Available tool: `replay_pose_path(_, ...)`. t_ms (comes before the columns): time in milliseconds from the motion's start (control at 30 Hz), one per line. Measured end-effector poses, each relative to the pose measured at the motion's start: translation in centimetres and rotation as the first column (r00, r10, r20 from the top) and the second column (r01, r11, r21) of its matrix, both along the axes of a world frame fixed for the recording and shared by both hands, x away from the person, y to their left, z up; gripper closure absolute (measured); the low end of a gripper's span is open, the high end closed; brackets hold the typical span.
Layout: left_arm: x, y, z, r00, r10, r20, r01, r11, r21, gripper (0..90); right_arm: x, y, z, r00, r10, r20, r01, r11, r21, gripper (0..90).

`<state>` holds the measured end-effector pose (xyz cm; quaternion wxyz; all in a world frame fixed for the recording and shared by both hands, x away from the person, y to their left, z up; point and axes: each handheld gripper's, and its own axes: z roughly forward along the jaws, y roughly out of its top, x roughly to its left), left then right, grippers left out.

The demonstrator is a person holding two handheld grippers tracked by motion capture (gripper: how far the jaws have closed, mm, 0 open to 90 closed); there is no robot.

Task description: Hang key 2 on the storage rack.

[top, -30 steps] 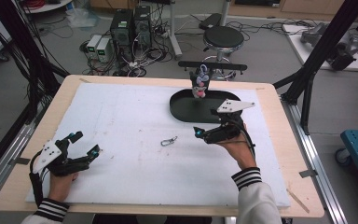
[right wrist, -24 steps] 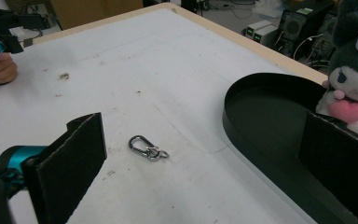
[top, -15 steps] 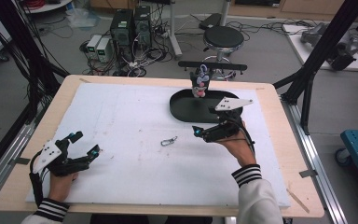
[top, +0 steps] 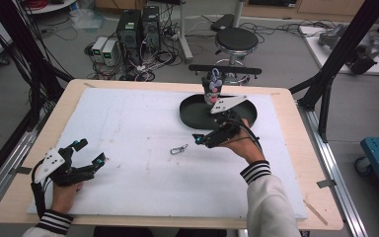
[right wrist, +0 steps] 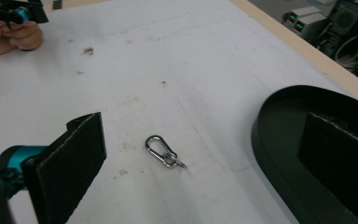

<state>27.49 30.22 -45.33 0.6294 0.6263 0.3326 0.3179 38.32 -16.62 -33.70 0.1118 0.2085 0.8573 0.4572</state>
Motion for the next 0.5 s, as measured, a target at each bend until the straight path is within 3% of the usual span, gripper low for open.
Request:
replay_pose_path(200,0.0,0.0,0.0,1.0000,0.000,-0.002,0.000,1.0000,0.000,14.9,0.7,1.4,-0.9,0.9976,0.069,-0.005,-0.069,0.9956,-0.063,0.7)
replay_pose_path(400,0.0,0.0,0.0,1.0000,-0.001,0.000,0.001,1.0000,0.003,14.9,1.5,2.7,-1.5,0.9910,0.134,0.007,-0.131,0.9772,-0.167,0.8)
replay_pose_path(500,0.0,0.0,0.0,1.0000,-0.001,0.000,0.001,1.0000,0.003,14.9,1.9,3.2,-1.7,0.9892,0.146,0.006,-0.143,0.9727,-0.183,0.8)
